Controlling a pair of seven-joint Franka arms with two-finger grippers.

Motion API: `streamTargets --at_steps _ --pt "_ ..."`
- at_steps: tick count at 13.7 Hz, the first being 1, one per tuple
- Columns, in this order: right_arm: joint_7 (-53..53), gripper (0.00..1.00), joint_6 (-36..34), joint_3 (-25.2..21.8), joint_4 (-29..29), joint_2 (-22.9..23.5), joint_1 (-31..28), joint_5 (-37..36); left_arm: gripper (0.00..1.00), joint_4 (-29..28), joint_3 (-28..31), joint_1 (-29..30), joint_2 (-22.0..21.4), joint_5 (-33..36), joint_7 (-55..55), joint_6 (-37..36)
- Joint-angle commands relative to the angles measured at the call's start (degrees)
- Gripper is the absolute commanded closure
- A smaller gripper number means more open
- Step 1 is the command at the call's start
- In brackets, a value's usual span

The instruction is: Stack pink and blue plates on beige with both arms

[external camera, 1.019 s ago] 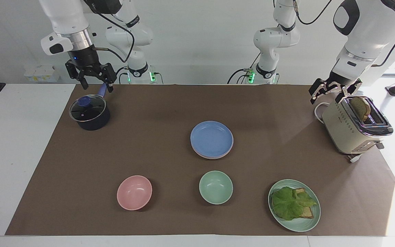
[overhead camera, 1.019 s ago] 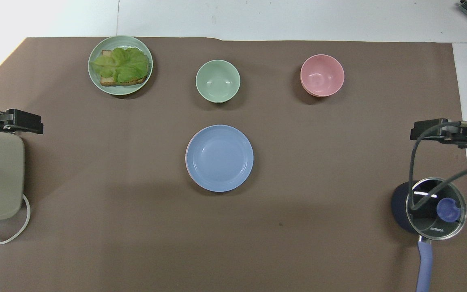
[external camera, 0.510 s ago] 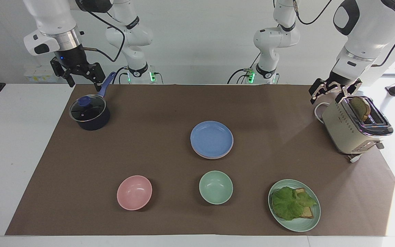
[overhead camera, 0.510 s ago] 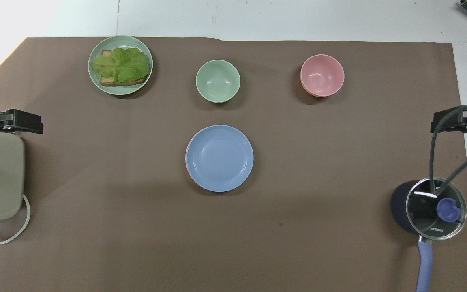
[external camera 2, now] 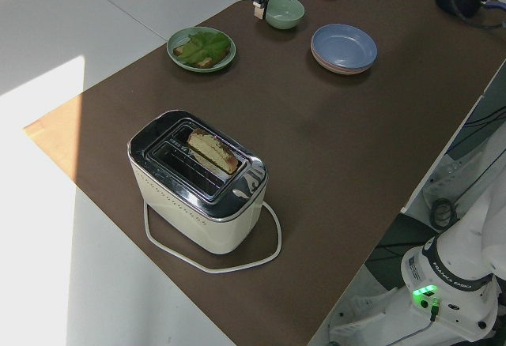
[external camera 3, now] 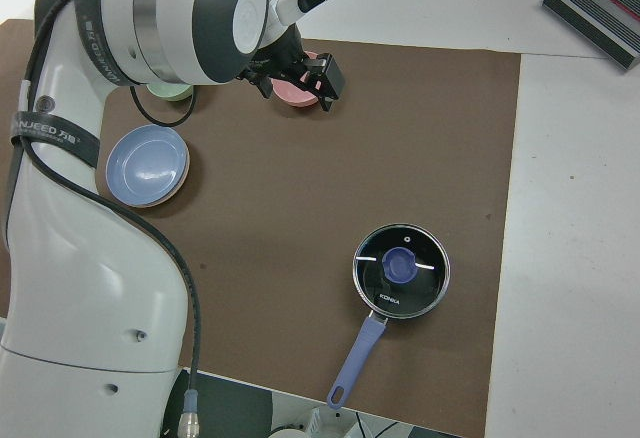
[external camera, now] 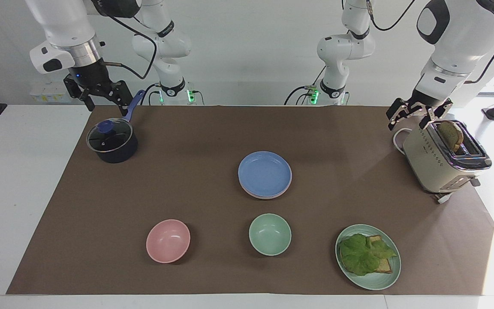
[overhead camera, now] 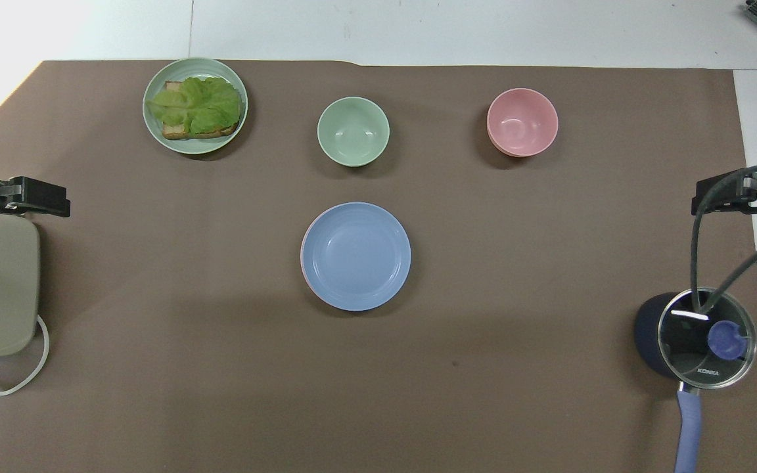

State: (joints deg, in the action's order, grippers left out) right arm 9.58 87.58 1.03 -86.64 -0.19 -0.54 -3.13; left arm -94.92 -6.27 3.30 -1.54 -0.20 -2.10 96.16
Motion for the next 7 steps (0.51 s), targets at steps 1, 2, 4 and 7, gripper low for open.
streamTargets --at_steps 1,2,4,7 --pt "-1.6 0.00 -0.5 0.5 -2.2 -2.0 -0.9 1.5 0.00 0.3 0.0 0.1 -0.7 0.9 0.3 -1.1" --pt "-1.4 0.00 -0.4 0.5 -2.3 -2.0 -0.8 1.6 0.00 0.3 0.0 0.1 -0.7 0.9 0.3 -1.1" --pt "-1.2 0.00 -0.4 0.5 -2.3 -2.0 -0.8 1.6 0.00 0.3 0.0 0.1 -0.7 0.9 0.3 -1.1" --pt "-1.1 0.00 -0.4 0.5 -2.3 -2.0 -0.6 1.6 0.00 0.3 0.0 0.1 -0.7 0.9 0.3 -1.1"
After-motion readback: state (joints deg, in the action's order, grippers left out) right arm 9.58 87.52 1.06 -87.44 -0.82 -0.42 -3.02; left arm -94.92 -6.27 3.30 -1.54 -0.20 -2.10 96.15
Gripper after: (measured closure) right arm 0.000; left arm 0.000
